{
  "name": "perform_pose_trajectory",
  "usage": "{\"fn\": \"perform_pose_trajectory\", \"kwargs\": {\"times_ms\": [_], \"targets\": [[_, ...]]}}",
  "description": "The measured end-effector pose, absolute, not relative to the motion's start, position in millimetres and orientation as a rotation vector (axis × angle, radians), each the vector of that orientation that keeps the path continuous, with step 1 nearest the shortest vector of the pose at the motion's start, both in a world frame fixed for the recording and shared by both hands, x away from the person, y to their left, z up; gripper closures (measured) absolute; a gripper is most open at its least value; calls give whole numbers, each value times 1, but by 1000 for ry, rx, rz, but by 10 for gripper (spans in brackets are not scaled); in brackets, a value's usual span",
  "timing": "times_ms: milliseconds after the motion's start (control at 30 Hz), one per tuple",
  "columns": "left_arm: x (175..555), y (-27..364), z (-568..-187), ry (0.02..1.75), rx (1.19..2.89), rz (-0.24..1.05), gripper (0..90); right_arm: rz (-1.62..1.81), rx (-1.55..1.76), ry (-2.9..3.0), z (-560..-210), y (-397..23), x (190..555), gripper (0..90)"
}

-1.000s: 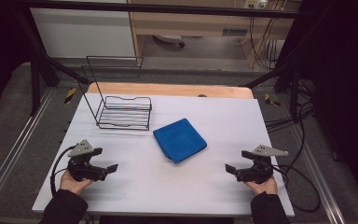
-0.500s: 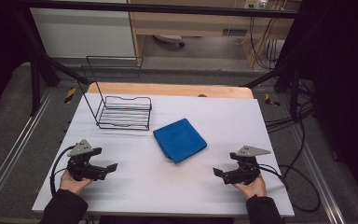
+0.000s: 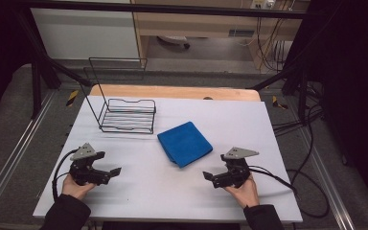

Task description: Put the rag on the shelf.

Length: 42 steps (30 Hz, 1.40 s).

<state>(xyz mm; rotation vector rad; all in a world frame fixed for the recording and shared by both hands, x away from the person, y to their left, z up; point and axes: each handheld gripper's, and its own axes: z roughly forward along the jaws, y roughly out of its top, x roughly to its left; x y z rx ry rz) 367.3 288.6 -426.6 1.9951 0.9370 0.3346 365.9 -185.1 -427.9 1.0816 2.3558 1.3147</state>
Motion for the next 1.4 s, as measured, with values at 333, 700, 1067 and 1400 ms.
{"fn": "perform_pose_trajectory", "kwargs": {"times_ms": [333, 700, 1067, 1400], "targets": [[367, 289, -427, 948, 1989, 337, 32, 1294, 1027, 2391, -419, -145, 375, 27], [367, 290, -427, 949, 1989, 344, 38, 1272, 1004, 2434, -420, -104, 392, 80], [368, 291, -428, 958, 1987, 339, 38, 1224, 950, 2529, -437, -72, 411, 266], [368, 291, -428, 958, 1989, 339, 39, 1079, 843, 2556, -446, -71, 413, 554]]}}
